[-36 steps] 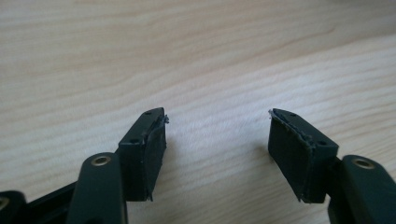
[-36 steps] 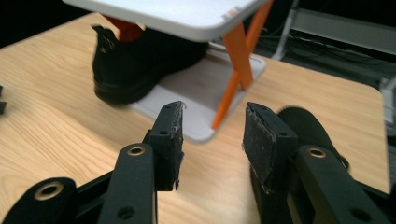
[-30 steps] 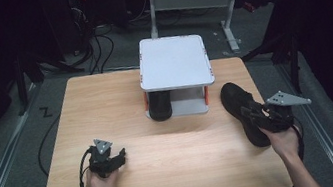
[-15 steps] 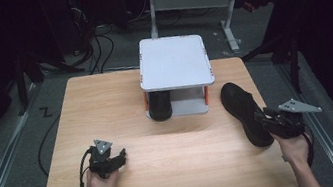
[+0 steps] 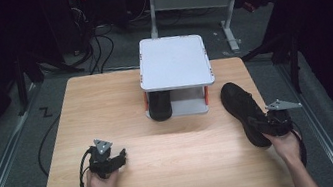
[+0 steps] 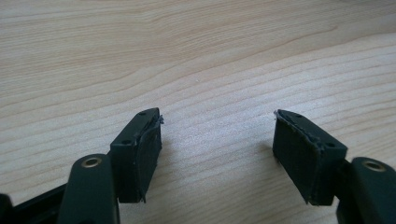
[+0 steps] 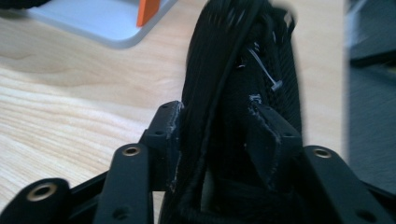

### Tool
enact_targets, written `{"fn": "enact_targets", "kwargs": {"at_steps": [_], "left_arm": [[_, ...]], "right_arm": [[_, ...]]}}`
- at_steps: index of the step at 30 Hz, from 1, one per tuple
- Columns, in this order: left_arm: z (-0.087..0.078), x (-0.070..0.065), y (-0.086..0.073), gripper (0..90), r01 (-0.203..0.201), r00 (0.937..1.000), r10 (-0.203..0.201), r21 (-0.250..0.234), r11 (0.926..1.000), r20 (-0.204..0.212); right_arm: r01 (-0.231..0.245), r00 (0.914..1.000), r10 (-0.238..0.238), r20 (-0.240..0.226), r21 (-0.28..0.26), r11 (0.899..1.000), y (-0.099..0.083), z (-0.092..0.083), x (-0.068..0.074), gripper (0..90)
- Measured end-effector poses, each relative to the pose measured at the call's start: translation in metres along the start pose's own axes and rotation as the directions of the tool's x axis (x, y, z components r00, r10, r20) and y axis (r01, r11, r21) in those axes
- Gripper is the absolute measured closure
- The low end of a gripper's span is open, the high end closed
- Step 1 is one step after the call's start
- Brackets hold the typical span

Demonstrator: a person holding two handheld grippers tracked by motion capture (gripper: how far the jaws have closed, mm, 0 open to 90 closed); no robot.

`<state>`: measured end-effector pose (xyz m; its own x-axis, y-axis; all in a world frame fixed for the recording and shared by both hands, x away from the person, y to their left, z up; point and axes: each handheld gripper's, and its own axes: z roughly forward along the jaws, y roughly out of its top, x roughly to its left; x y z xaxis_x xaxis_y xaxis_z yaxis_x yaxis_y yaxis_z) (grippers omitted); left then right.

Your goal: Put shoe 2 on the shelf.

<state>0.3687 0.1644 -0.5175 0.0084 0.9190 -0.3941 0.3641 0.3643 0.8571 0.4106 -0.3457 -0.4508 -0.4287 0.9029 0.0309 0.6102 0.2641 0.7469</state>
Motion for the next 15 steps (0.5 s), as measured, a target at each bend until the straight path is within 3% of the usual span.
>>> {"fn": "enact_targets", "kwargs": {"at_steps": [1,5,9,10,11,15], "left_arm": [[0.0000,0.0000,0.0000,33.1,0.000,1.0000,0.000,0.000,1.0000,0.000],[0.0000,0.0000,0.0000,33.0,-0.001,1.0000,0.001,0.001,1.0000,0.000],[0.0000,0.0000,0.0000,33.0,0.000,1.0000,0.000,0.000,1.0000,0.000],[0.0001,0.0001,0.0001,33.1,0.001,1.0000,-0.001,0.000,1.0000,0.000],[0.0002,0.0001,0.0003,33.2,0.007,1.0000,-0.007,-0.002,1.0000,0.000],[0.0000,0.0010,0.0009,33.2,0.008,1.0000,-0.008,0.002,1.0000,0.002]], "right_arm": [[-0.016,0.9998,0.016,-0.011,0.002,1.000,-0.0035,0.0045,-0.0010,54.2],[0.032,0.9994,-0.032,0.010,-0.022,0.999,-0.0074,0.0059,0.0031,61.0],[0.053,0.9981,-0.054,-0.031,-0.016,0.998,-0.0061,0.0056,-0.0011,70.2],[0.057,0.9968,-0.058,-0.055,-0.014,0.998,-0.0056,0.0056,-0.0016,83.3],[0.040,0.9935,-0.040,-0.107,-0.004,0.999,-0.0050,0.0068,-0.0022,85.6],[0.065,0.9949,-0.064,-0.077,0.004,0.998,-0.0041,0.0072,0.0036,86.5]]}}
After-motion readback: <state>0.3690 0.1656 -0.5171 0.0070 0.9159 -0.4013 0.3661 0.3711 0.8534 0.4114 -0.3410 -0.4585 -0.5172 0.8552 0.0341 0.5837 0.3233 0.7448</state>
